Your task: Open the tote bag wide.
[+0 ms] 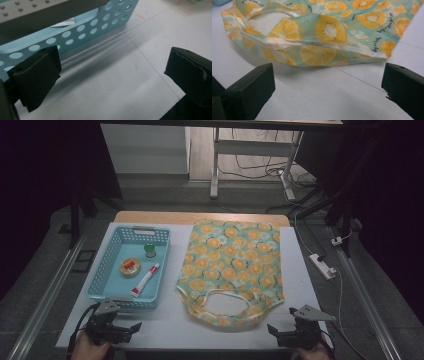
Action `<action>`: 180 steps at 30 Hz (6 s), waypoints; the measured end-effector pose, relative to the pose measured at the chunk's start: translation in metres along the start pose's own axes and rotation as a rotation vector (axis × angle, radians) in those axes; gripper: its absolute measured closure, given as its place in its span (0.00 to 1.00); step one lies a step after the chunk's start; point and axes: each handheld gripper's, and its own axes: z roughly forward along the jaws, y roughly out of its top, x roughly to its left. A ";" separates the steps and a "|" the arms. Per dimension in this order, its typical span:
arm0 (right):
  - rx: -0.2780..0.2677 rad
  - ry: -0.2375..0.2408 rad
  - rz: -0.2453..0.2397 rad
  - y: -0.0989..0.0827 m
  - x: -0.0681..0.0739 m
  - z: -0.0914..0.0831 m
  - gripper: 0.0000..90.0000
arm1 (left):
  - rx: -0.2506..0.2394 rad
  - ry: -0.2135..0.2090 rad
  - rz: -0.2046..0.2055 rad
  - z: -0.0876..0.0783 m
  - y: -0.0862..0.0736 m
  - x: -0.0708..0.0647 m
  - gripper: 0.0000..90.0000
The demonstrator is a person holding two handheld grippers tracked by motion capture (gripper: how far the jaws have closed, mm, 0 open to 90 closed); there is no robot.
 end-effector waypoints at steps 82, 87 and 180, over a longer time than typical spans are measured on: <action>0.122 0.098 -0.164 0.069 0.028 0.035 0.00 | 0.042 -0.022 0.053 0.004 0.001 -0.004 0.00; 0.128 0.131 -0.198 0.080 0.035 0.047 0.03 | 0.044 -0.021 0.054 0.004 0.001 -0.004 0.00; 0.069 0.073 -0.152 0.197 -0.071 0.172 1.00 | 0.064 -0.012 0.051 0.006 0.002 -0.004 0.01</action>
